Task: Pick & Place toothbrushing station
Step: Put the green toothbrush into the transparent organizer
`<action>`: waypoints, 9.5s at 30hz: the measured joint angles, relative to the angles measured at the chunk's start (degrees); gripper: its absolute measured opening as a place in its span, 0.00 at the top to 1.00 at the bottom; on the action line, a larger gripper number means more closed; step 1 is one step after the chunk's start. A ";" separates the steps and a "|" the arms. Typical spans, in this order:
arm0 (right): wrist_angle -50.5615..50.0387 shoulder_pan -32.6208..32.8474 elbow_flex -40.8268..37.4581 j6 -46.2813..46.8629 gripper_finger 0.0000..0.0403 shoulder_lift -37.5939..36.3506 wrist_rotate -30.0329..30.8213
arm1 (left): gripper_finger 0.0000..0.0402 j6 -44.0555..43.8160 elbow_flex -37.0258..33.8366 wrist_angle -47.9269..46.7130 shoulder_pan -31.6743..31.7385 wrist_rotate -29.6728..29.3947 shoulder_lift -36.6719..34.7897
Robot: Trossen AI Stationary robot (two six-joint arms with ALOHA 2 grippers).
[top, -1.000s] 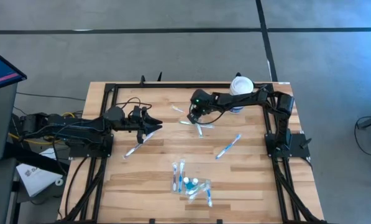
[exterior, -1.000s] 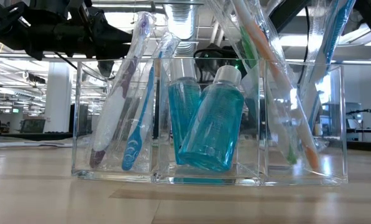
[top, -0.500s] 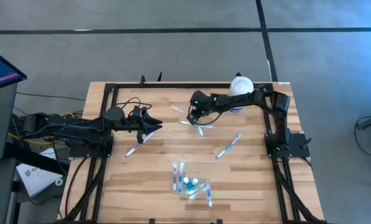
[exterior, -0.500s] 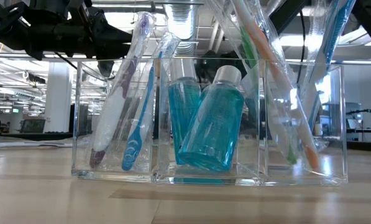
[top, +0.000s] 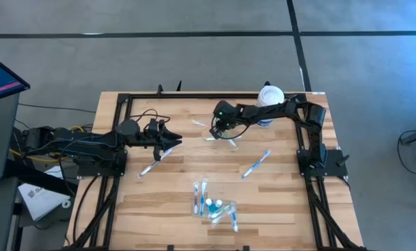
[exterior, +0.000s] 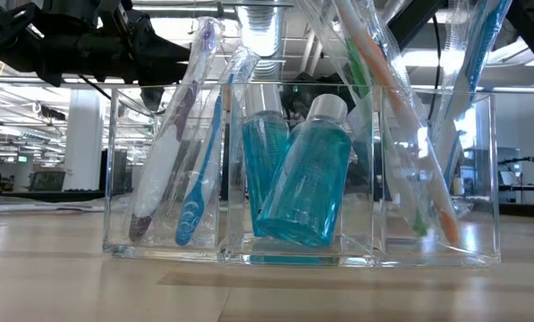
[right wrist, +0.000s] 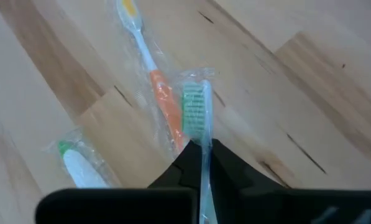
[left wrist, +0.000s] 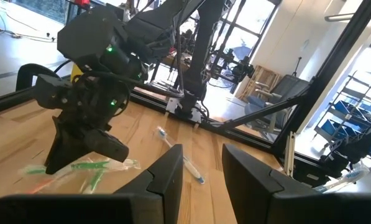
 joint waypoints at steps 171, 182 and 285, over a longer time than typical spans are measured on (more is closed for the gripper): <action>0.70 16.83 2.84 -16.40 0.79 -30.49 -13.58 | 0.96 1.37 2.89 16.55 -25.63 -2.33 15.51; 2.38 16.85 2.84 -16.41 0.79 -30.49 -13.60 | 0.96 5.55 3.20 16.92 -36.72 -14.64 18.99; 1.44 16.98 2.84 -16.45 0.79 -30.44 -13.61 | 0.72 10.29 16.48 20.39 -42.36 -18.84 49.26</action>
